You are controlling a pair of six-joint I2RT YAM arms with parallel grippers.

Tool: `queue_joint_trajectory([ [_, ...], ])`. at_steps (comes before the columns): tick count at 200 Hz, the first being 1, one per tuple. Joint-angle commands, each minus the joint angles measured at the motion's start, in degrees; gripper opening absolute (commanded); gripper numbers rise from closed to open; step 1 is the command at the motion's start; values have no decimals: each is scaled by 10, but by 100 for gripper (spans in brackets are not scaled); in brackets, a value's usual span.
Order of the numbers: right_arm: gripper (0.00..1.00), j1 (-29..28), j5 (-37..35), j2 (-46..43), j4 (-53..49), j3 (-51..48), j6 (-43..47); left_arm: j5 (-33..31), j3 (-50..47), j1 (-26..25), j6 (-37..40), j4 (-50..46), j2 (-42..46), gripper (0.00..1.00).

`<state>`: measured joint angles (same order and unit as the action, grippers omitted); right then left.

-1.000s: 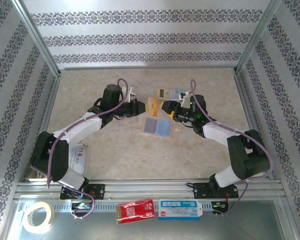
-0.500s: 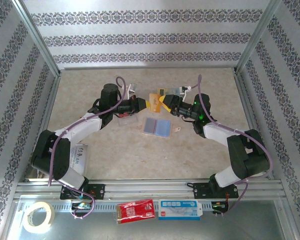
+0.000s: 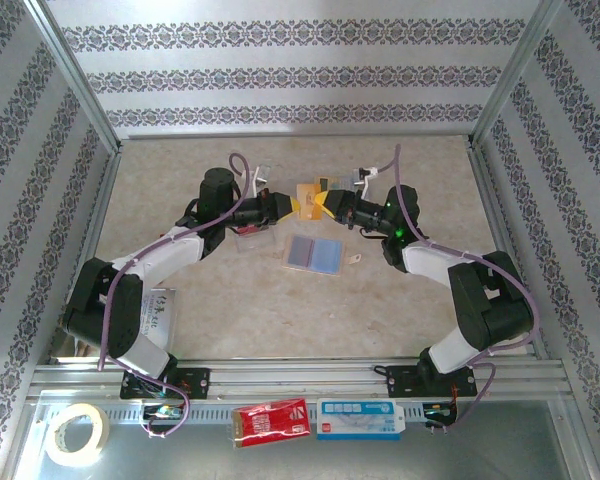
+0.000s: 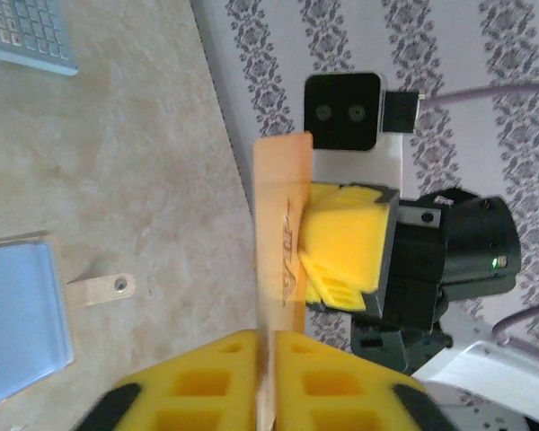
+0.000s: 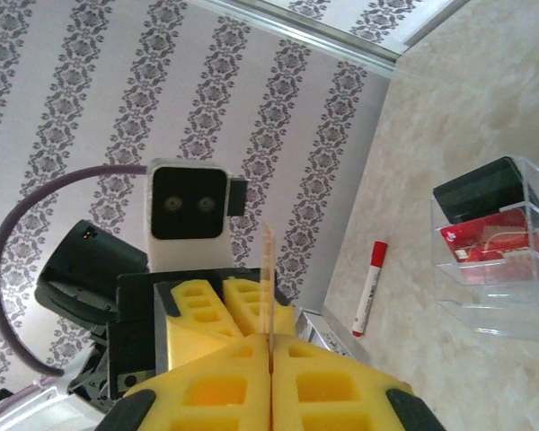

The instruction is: Take the credit cards out of the card holder

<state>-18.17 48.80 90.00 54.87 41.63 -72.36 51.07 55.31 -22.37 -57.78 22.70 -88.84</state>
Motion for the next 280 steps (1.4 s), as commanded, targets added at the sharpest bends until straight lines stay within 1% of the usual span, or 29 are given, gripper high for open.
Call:
queue_joint_trajectory([
  [1, 8, -13, -5, -4, 27, 10, -3, -4, -8, 2, -40, 80, -3, 20],
  [14, 8, -15, -13, -6, 27, 9, -7, -8, -13, 3, -59, 103, -5, 23],
  [27, 8, -17, -19, -6, 27, 9, -11, -12, -13, 4, -68, 106, -8, 25],
  [44, 8, -16, -22, -3, 29, 10, -19, -13, -13, 4, -75, 114, -16, 25],
  [62, 8, -17, -25, -3, 29, 9, -23, -10, -15, 3, -90, 135, -26, 19],
  [81, 9, -16, -27, -4, 25, 7, -22, -6, -18, 5, -102, 160, -33, 5],
  [91, 12, -14, -29, -6, 14, 4, -16, -7, -18, 8, -97, 155, -34, 0],
  [106, 21, -9, -37, -11, -20, 0, 3, -9, -17, 14, -74, 125, -32, 0],
  [116, 27, -5, -46, -17, -54, -5, 18, -12, -16, 21, -45, 87, -27, 0],
  [127, 31, -2, -58, -22, -92, -9, 29, -22, -12, 29, 3, 31, -18, 0],
  [146, 39, 2, -73, -30, -142, -14, 46, -58, 9, 41, 131, -112, -1, 0],
  [164, 49, 3, -99, -46, -211, -13, 77, -120, 49, 51, 263, -254, 5, 0],
  [182, 57, 5, -124, -61, -281, -8, 113, -186, 99, 55, 372, -368, -2, 0],
  [194, 64, 8, -134, -69, -303, -9, 130, -224, 135, 57, 439, -430, -13, 0],
  [209, 74, 11, -148, -79, -324, -13, 148, -280, 174, 57, 509, -484, -30, 0],
  [220, 81, 13, -158, -88, -342, -15, 162, -302, 203, 57, 558, -519, -49, 0],
  [245, 90, 15, -179, -105, -385, -14, 193, -354, 269, 58, 627, -580, -99, 0],
  [263, 94, 17, -185, -113, -402, -14, 206, -367, 301, 58, 671, -604, -123, 0],
  [280, 96, 21, -184, -116, -412, -15, 212, -348, 331, 59, 718, -634, -145, 0],
])
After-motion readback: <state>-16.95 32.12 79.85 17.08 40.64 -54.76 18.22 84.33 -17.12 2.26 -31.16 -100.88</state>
